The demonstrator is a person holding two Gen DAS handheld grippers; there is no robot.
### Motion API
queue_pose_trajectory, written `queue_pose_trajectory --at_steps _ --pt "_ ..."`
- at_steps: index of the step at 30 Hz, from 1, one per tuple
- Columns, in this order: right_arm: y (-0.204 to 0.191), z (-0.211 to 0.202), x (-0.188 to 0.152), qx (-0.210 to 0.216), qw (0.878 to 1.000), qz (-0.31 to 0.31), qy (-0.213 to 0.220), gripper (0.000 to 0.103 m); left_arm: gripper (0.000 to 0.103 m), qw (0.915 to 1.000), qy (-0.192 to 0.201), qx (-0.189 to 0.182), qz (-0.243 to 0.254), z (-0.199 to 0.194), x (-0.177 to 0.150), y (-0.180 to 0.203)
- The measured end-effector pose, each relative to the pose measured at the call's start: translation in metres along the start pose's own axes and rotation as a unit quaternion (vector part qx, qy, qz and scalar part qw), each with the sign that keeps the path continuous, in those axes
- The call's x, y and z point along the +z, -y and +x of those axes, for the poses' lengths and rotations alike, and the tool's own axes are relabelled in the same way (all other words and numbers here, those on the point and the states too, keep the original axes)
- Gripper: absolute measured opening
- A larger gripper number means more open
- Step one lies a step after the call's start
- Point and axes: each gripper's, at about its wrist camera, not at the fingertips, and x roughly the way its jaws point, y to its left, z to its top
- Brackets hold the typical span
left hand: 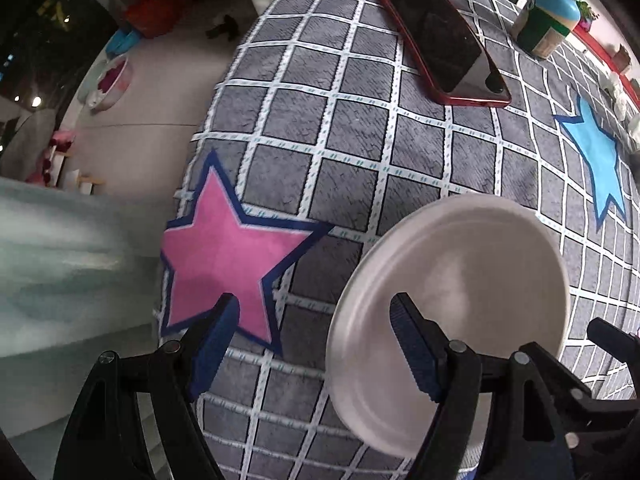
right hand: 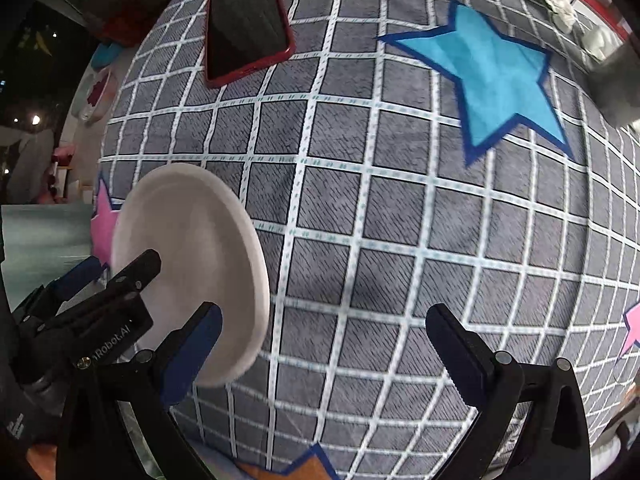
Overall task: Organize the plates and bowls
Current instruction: 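Move the right tool to a third white bowl and grasp its rim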
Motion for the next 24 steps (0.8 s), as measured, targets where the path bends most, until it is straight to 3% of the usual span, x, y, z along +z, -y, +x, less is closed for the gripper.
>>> queue_pose_trajectory --at_steps 3,6,10,11,13,17,24 --pt "-0.004 0.006 0.003 -0.013 1.0 0.0 0.005 0.102 0.079 0.9999 -0.006 -0.013 0.008 0.006 0.003 0.003" --pt "-0.008 0.012 0.006 -0.012 1.0 0.001 0.0 0.07 0.068 0.9992 -0.005 -0.038 0.014 0.01 0.013 0.005" --pt "-0.016 0.022 0.013 0.01 1.0 0.006 -0.014 0.051 0.043 0.9976 -0.009 -0.055 0.042 0.009 0.018 0.016" --pt "-0.02 0.023 0.014 0.015 1.0 -0.001 -0.014 0.047 0.043 0.9975 -0.01 -0.052 0.047 0.008 0.018 0.019" --pt "-0.031 0.026 0.02 0.029 0.999 -0.008 -0.017 0.026 0.042 0.9968 -0.013 -0.056 0.056 0.007 0.017 0.027" --pt "-0.041 0.032 0.021 0.054 0.998 -0.009 -0.029 0.021 0.04 0.995 -0.015 -0.062 0.077 0.004 0.001 0.043" --pt "-0.024 0.036 -0.007 0.049 0.998 -0.014 -0.046 0.021 0.04 0.9915 -0.019 -0.067 0.11 -0.004 -0.039 0.076"
